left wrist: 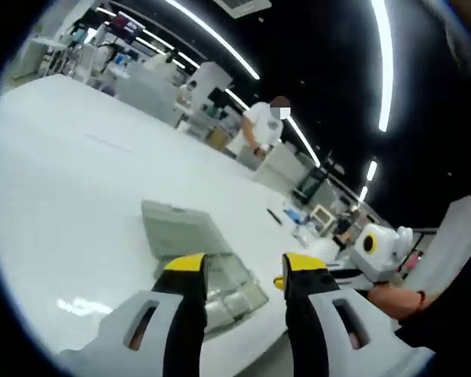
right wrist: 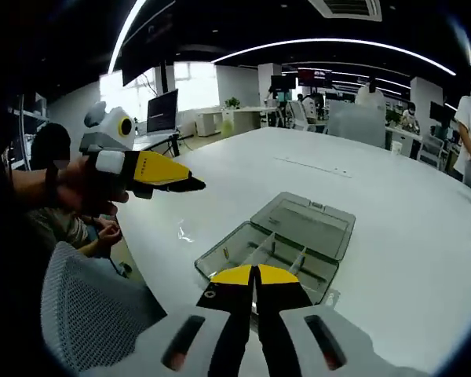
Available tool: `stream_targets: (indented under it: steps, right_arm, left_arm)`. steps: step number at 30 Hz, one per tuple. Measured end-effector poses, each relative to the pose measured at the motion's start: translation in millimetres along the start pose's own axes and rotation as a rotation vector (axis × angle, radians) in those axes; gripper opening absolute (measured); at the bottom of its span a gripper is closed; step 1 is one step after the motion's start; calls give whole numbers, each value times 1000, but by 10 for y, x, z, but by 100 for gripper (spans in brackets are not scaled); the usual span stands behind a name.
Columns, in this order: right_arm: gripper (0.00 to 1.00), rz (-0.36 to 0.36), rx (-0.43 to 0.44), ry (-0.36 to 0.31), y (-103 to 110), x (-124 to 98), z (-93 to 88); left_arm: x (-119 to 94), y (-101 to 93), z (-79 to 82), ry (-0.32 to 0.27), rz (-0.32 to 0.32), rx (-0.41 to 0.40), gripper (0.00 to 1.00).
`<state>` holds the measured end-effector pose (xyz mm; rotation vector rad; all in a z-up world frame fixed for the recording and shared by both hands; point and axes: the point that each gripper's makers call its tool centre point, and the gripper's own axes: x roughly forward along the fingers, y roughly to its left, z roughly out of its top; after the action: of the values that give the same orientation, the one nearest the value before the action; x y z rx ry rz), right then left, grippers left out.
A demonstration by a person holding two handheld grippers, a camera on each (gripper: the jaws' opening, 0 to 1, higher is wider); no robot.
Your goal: Insert the divider into the dual guide fixture by aligning both edges with the guide slots and pushing it downward to the bottom, including one-sided entry, uneven engagement, binding, and posture correction.
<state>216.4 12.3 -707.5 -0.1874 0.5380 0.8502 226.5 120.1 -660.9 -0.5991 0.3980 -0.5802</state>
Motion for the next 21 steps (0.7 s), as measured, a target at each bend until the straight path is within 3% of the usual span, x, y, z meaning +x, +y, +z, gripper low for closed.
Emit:
stream_targets:
  steps: [3, 7, 10, 21]
  right_arm:
    - [0, 0, 16, -11, 20, -4, 28]
    - [0, 11, 7, -14, 54, 11, 70]
    - [0, 19, -4, -6, 77, 32, 90]
    - [0, 54, -34, 10, 210, 95, 144]
  left_arm:
    - [-119, 141, -43, 19, 36, 29, 37]
    - [-272, 269, -27, -14, 83, -5, 37]
    - [-305, 352, -107, 13, 122, 32, 37]
    - [-397, 393, -187, 37, 155, 34, 39]
